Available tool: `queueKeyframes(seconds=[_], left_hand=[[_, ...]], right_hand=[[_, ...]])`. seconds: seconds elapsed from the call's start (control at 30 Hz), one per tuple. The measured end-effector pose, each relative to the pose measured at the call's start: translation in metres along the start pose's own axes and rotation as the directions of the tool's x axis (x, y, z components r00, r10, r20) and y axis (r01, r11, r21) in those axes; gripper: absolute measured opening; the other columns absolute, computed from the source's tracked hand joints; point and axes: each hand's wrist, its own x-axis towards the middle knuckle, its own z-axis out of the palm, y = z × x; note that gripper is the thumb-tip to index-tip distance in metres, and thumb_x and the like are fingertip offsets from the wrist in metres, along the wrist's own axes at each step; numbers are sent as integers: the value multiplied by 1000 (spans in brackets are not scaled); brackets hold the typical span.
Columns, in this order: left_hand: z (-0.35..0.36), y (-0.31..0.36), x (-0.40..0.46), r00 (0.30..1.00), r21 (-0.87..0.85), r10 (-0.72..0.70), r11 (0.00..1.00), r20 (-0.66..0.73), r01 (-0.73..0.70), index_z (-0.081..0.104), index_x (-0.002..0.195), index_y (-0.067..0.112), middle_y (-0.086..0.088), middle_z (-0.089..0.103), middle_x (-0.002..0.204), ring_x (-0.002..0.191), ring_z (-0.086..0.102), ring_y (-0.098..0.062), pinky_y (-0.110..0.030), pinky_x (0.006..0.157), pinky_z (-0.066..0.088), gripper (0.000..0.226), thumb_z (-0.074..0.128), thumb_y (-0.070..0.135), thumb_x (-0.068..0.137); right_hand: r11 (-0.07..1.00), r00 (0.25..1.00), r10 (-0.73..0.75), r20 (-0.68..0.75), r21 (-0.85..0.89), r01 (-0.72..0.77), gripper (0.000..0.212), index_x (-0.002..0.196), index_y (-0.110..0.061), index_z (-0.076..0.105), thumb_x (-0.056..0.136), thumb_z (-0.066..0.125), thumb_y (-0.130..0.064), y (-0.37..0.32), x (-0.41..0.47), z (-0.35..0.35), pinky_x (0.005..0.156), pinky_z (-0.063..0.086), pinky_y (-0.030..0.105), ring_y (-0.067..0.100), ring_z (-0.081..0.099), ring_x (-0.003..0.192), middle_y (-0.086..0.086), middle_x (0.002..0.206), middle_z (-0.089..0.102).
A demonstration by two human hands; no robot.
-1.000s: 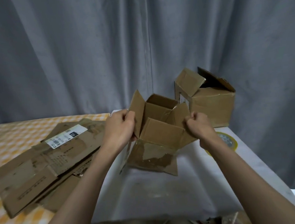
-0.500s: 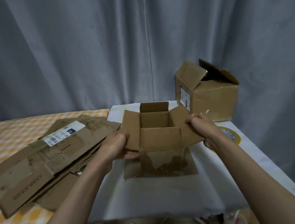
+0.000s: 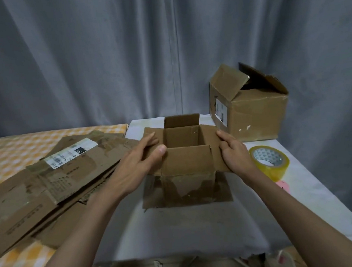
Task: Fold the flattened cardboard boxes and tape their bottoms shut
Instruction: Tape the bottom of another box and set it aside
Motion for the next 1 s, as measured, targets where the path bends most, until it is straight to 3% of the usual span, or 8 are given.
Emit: queueKeyframes(seconds=[0.23, 0.3, 0.4, 0.57, 0.63, 0.8, 0.9, 1.0], left_hand=[[-9, 16, 28, 994, 365, 32, 929, 101, -67, 9, 159, 27, 6, 23, 161, 146, 22, -14, -36, 117, 25, 137, 70, 86, 51], [-14, 21, 42, 988, 413, -3, 909, 156, -62, -2, 159, 24, 6, 7, 166, 151, 11, -15, -37, 121, 19, 145, 75, 77, 48], [-12, 26, 57, 969, 404, -1, 909, 247, -102, -13, 157, 22, 12, -13, 165, 150, -6, -4, -26, 120, 4, 149, 85, 63, 52], [-4, 24, 68, 962, 377, 1, 920, 275, -108, -8, 158, 27, 14, -1, 165, 150, 5, -7, -23, 116, 10, 144, 83, 64, 52], [-3, 23, 67, 958, 412, -17, 905, 287, -107, 1, 159, 27, 15, 15, 161, 147, 18, -9, -27, 115, 21, 138, 76, 71, 52], [0, 26, 58, 936, 525, -86, 843, 341, -114, 13, 159, 28, 7, 14, 165, 150, 15, -16, -34, 118, 17, 115, 58, 78, 65], [2, 28, 55, 938, 574, -111, 812, 329, -105, 13, 159, 31, 2, 10, 166, 153, 5, -23, -40, 122, 9, 111, 53, 82, 68], [4, 29, 53, 945, 581, -126, 810, 303, -79, 12, 158, 33, 0, 6, 167, 153, -1, -27, -42, 121, 5, 102, 56, 76, 77]], right_hand=[[1000, 1000, 0, 22, -16, 1, 46, 151, -14, 41, 105, 42, -16, -7, 6, -4, 115, 31, 34, 21, 42, 138, 3, 153, 45], [999, 999, 25, 25, 43, -26, 41, 146, -17, 46, 104, 45, -15, -7, 8, -8, 100, 46, 33, 16, 57, 118, 1, 133, 59], [971, 995, 60, 76, 227, -76, 34, 121, -33, 48, 104, 45, -4, -9, 13, -17, 66, 48, 9, -10, 64, 77, -24, 99, 58], [953, 994, 50, 95, 292, -76, 48, 146, -11, 46, 100, 48, 3, -13, 29, -23, 95, 49, 24, 9, 57, 119, -7, 137, 56], [942, 992, 83, 97, 317, -110, 50, 148, -10, 44, 100, 49, 2, -12, 33, -23, 91, 51, 24, 14, 56, 125, -3, 145, 53], [874, 982, 162, 96, 449, -188, 48, 146, -16, 47, 99, 55, -10, -19, 31, -23, 66, 52, 16, 7, 62, 99, -4, 136, 59], [765, 975, 138, 174, 606, -217, 36, 130, -13, 61, 101, 53, -33, -29, 27, -20, 78, 52, 24, 17, 65, 97, 3, 113, 67], [919, 989, -24, 145, 392, -35, 35, 128, -24, 65, 105, 43, -37, -37, 21, -2, 103, 44, 35, 16, 58, 118, -3, 125, 66]])
